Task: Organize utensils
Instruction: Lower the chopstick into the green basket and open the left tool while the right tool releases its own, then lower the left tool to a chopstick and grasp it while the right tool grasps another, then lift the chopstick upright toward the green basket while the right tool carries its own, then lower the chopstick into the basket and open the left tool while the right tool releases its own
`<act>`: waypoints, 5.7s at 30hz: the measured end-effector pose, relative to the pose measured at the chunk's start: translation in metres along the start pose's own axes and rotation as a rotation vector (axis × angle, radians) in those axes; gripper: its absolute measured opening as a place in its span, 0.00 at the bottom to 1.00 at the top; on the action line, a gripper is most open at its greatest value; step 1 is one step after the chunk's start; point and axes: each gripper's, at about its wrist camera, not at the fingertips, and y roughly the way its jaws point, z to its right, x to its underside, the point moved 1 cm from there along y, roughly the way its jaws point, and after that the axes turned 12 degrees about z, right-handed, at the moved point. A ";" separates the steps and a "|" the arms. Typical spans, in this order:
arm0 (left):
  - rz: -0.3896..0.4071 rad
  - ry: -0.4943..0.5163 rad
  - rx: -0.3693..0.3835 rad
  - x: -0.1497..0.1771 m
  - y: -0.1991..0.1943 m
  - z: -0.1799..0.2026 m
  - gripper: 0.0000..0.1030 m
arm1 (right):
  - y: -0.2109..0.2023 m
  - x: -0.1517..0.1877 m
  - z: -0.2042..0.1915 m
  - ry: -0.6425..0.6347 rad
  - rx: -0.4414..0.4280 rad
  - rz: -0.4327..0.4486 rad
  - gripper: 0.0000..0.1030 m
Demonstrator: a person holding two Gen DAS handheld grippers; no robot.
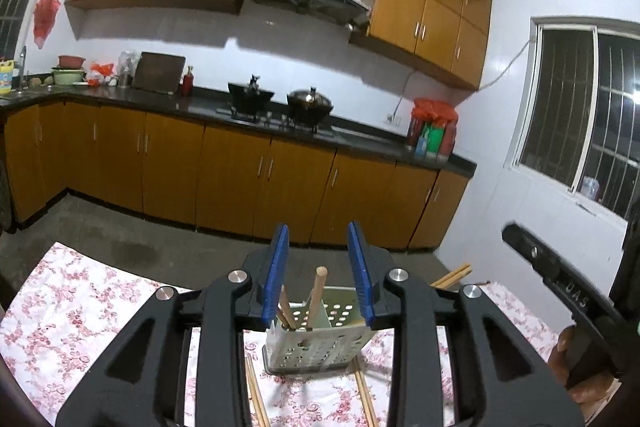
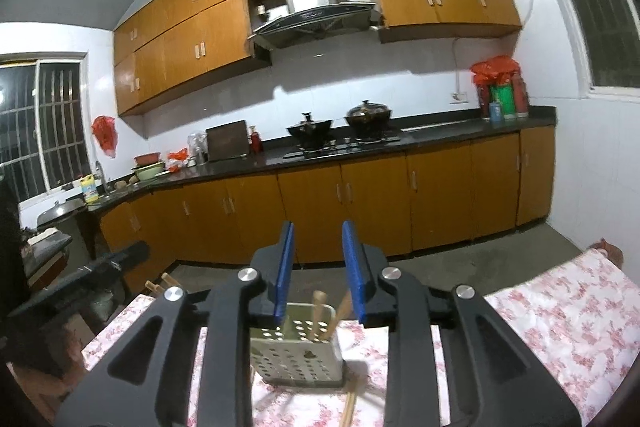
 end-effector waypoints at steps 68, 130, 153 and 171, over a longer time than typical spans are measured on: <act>-0.605 0.049 -0.173 0.226 -0.009 -0.050 0.07 | -0.005 0.238 0.041 -0.072 0.132 -0.656 0.08; -0.583 0.054 -0.229 0.217 -0.025 -0.082 0.08 | -0.015 0.237 0.063 -0.037 0.164 -0.621 0.09; -0.224 0.039 -0.159 0.085 -0.038 -0.058 0.07 | -0.044 0.105 0.044 -0.048 0.119 -0.235 0.08; -0.122 0.053 -0.074 0.033 -0.050 -0.039 0.07 | -0.057 0.034 0.025 0.027 -0.010 -0.099 0.08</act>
